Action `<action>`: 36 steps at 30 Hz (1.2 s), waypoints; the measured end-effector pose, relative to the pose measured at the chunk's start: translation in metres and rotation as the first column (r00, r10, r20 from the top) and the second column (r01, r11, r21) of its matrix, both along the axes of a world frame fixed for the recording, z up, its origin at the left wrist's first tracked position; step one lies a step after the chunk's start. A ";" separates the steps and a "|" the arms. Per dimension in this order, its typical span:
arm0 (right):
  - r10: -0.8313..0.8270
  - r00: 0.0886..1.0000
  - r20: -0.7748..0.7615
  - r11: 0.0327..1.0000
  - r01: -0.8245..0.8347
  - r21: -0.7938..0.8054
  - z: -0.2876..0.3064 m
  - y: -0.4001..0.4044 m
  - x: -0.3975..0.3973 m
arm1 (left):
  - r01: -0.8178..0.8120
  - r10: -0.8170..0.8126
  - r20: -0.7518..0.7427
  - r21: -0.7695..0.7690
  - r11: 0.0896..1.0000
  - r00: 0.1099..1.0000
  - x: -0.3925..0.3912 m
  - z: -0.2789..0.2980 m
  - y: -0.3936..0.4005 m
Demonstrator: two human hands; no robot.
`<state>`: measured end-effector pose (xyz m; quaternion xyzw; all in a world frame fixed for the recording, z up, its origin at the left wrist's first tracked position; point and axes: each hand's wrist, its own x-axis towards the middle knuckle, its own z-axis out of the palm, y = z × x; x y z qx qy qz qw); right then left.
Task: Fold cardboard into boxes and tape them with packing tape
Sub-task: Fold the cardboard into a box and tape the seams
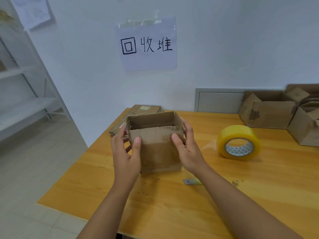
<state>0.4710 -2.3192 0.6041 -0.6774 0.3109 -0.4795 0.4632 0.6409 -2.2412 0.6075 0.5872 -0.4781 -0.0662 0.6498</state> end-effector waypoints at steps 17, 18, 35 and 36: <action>0.022 0.981 -0.191 1.000 -0.026 -0.018 0.000 -0.002 -0.002 | 0.108 -0.105 -0.025 0.134 0.985 0.994 0.014 -0.006 0.002; 0.015 0.976 -0.215 0.999 -0.023 -0.034 -0.004 0.000 -0.004 | 0.106 -0.104 -0.022 0.140 0.984 0.994 0.012 -0.008 0.005; -0.219 0.898 -0.382 0.939 0.087 -0.333 -0.021 0.002 -0.017 | -0.024 -0.049 0.380 0.183 0.983 0.924 0.008 -0.027 0.015; -0.231 0.891 -0.390 0.937 0.097 -0.336 -0.022 0.002 -0.018 | -0.026 -0.043 0.390 0.170 0.985 0.920 0.007 -0.028 0.015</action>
